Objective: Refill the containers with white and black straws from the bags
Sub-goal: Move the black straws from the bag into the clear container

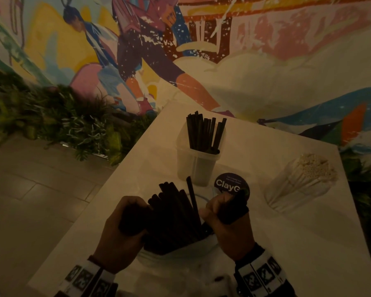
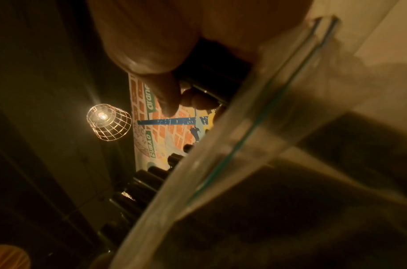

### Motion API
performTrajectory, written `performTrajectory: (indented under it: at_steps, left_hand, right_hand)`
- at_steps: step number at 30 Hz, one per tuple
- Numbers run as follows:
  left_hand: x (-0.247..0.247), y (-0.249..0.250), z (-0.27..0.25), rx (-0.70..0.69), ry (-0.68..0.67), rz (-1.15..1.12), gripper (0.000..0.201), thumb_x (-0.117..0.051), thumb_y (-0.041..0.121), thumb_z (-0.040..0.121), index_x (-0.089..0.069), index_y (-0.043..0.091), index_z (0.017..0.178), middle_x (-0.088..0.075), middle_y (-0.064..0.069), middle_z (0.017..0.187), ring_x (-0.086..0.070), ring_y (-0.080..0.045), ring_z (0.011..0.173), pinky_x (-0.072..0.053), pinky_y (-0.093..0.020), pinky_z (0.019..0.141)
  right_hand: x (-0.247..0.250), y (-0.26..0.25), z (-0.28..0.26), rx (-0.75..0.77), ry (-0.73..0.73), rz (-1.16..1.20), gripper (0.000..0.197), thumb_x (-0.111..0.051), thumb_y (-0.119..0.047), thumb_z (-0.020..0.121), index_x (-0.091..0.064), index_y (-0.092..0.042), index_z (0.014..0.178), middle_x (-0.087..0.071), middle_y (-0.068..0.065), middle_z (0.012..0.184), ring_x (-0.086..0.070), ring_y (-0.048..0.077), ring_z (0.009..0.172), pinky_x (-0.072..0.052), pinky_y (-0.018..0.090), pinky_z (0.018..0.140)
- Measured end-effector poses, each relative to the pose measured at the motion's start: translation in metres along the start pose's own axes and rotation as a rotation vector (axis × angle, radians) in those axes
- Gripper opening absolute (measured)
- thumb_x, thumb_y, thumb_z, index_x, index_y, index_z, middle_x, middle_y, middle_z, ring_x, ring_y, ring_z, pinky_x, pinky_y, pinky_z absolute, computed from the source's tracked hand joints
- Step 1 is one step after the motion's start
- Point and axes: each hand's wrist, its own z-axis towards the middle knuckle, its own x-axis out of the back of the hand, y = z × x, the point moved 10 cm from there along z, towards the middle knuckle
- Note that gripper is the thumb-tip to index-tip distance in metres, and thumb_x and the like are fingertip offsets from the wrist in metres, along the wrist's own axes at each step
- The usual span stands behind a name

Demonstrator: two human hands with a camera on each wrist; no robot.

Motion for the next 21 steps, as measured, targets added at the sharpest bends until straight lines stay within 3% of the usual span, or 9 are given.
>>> performTrajectory:
  at_steps: [3, 6, 8, 12, 15, 17, 19, 21]
  left_hand:
    - [0.0, 0.001, 0.001, -0.003, -0.01, -0.003, 0.038, -0.072, 0.023, 0.052, -0.06, 0.033, 0.087, -0.065, 0.0, 0.096, -0.065, -0.012, 0.085, -0.054, -0.017, 0.076]
    - [-0.001, 0.003, 0.001, -0.02, -0.019, 0.01, 0.038, -0.072, 0.022, 0.054, -0.059, 0.03, 0.088, -0.065, -0.001, 0.095, -0.065, -0.013, 0.085, -0.053, -0.016, 0.076]
    - [0.0, 0.002, 0.001, -0.018, -0.008, -0.004, 0.038, -0.072, 0.021, 0.053, -0.059, 0.03, 0.088, -0.065, -0.001, 0.095, -0.065, -0.014, 0.085, -0.054, -0.017, 0.076]
    - [0.002, 0.001, 0.001, -0.011, 0.004, 0.029, 0.038, -0.072, 0.023, 0.053, -0.059, 0.032, 0.088, -0.066, 0.001, 0.094, -0.065, -0.014, 0.085, -0.054, -0.018, 0.075]
    - [0.001, 0.003, 0.0, -0.009, 0.012, 0.002, 0.039, -0.073, 0.023, 0.051, -0.06, 0.031, 0.087, -0.067, 0.003, 0.092, -0.066, -0.011, 0.083, -0.054, -0.017, 0.073]
    - [0.0, 0.005, -0.001, -0.013, 0.016, 0.0, 0.037, -0.072, 0.022, 0.052, -0.059, 0.029, 0.087, -0.067, 0.004, 0.091, -0.065, -0.009, 0.081, -0.053, -0.015, 0.073]
    - [0.0, 0.005, -0.002, -0.014, 0.025, 0.019, 0.035, -0.071, 0.023, 0.054, -0.059, 0.028, 0.087, -0.066, 0.004, 0.091, -0.065, -0.009, 0.081, -0.052, -0.014, 0.072]
    - [0.001, 0.005, -0.003, -0.012, 0.032, 0.023, 0.035, -0.072, 0.022, 0.055, -0.059, 0.029, 0.087, -0.066, 0.001, 0.092, -0.065, -0.011, 0.081, -0.052, -0.015, 0.072]
  right_hand:
    - [0.002, -0.017, 0.004, 0.027, 0.033, 0.036, 0.027, -0.07, -0.03, 0.068, -0.048, -0.016, 0.063, -0.057, -0.006, 0.059, -0.056, 0.008, 0.058, -0.051, 0.021, 0.063]
    - [0.007, -0.031, 0.007, 0.033, 0.089, 0.024, 0.04, -0.077, -0.045, 0.064, -0.046, -0.019, 0.06, -0.05, 0.01, 0.056, -0.053, 0.027, 0.053, -0.052, 0.035, 0.059]
    - [0.01, -0.044, 0.011, 0.047, 0.118, 0.042, 0.044, -0.078, -0.058, 0.063, -0.048, -0.025, 0.06, -0.047, 0.014, 0.057, -0.051, 0.031, 0.051, -0.051, 0.038, 0.056]
    - [0.02, -0.09, 0.029, 0.141, 0.152, 0.261, 0.039, -0.084, -0.048, 0.06, -0.054, -0.024, 0.063, -0.056, 0.001, 0.058, -0.054, 0.018, 0.049, -0.048, 0.029, 0.051]
    - [0.029, -0.145, 0.05, 0.316, 0.181, 0.284, 0.031, -0.073, -0.032, 0.076, -0.048, -0.016, 0.068, -0.054, -0.011, 0.053, -0.049, 0.009, 0.041, -0.043, 0.024, 0.046]
    - [0.036, -0.173, 0.067, 0.42, 0.235, 0.276, 0.023, -0.062, -0.028, 0.085, -0.047, -0.018, 0.07, -0.049, -0.01, 0.049, -0.047, 0.01, 0.04, -0.043, 0.026, 0.047]
    - [0.042, -0.188, 0.087, 0.476, 0.293, 0.279, 0.016, -0.055, -0.029, 0.087, -0.052, -0.024, 0.072, -0.047, -0.009, 0.049, -0.048, 0.013, 0.042, -0.046, 0.03, 0.052]
    - [0.046, -0.192, 0.107, 0.499, 0.343, 0.247, 0.014, -0.053, -0.03, 0.087, -0.051, -0.022, 0.075, -0.049, -0.008, 0.05, -0.05, 0.015, 0.045, -0.051, 0.034, 0.057]
